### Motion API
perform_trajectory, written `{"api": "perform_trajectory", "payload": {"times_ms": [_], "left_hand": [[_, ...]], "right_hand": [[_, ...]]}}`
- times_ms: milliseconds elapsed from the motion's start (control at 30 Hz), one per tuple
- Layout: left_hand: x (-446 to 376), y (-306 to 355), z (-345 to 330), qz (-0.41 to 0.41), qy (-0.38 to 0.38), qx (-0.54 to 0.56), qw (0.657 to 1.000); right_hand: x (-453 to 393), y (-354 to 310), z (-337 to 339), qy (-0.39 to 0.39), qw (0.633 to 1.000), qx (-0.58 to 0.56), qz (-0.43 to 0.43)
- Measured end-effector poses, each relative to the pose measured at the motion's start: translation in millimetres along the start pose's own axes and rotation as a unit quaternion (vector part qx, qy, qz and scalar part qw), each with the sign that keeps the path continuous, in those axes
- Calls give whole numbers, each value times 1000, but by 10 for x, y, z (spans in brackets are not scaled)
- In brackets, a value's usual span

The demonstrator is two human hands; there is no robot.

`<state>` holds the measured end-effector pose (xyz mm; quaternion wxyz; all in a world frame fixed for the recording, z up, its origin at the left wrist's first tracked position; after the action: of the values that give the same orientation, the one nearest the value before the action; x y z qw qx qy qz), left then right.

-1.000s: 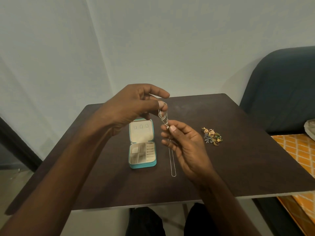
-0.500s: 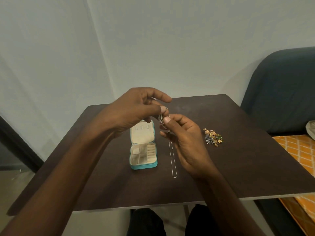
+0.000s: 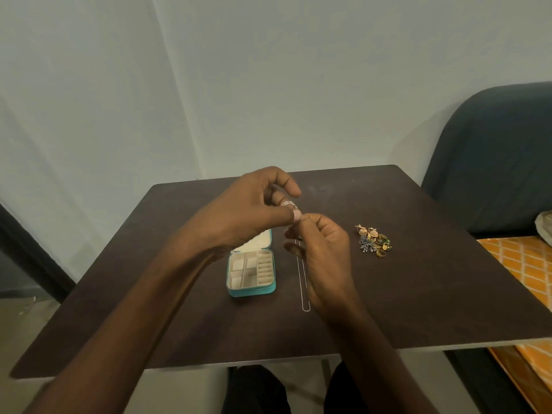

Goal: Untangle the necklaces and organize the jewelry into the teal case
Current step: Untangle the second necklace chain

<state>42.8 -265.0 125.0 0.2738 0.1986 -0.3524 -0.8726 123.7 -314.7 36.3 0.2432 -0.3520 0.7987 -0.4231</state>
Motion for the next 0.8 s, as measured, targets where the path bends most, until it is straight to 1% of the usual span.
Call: {"api": "perform_trajectory", "payload": {"times_ms": [133,200,267,333,367,400,533,633,800], "left_hand": [[-10,-81,-13,13,22,5,1000],[-7,-112,-6,22,27,35,999],[-13,-144,-50,41,10,115,992],[-13,-229,-147,86,-23,246,965],[-6,-265,-193,107,-39,296,948],[-2,-288,-215,118,-49,318,939],[20,-285,-204,108,-69,292,948],[20,-285,-162,102,-71,274,954],[12,-258,-160,104,-78,279,951]], "right_hand": [[33,67,52,27,1000,15,-1],[55,67,35,22,1000,20,7],[75,34,10,12,1000,17,16],[91,0,-28,-4,1000,10,21],[98,-10,-45,-14,1000,9,21],[103,-14,-57,-22,999,10,21],[100,-14,-40,-38,999,8,22],[80,-35,-32,-52,997,39,36],[41,-27,-7,-60,994,76,40]]}}
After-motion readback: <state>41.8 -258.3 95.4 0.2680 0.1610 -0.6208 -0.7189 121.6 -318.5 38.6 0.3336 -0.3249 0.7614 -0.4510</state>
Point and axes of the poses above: each hand's wrist, its own x-axis away from the middle knuckle, its own z-axis out of the back of the hand, y = z × x, the point moved 10 cm from there along -x, towards the middle knuckle, and after that the axes turned 13 degrees about -x, right-handed, at the moved point
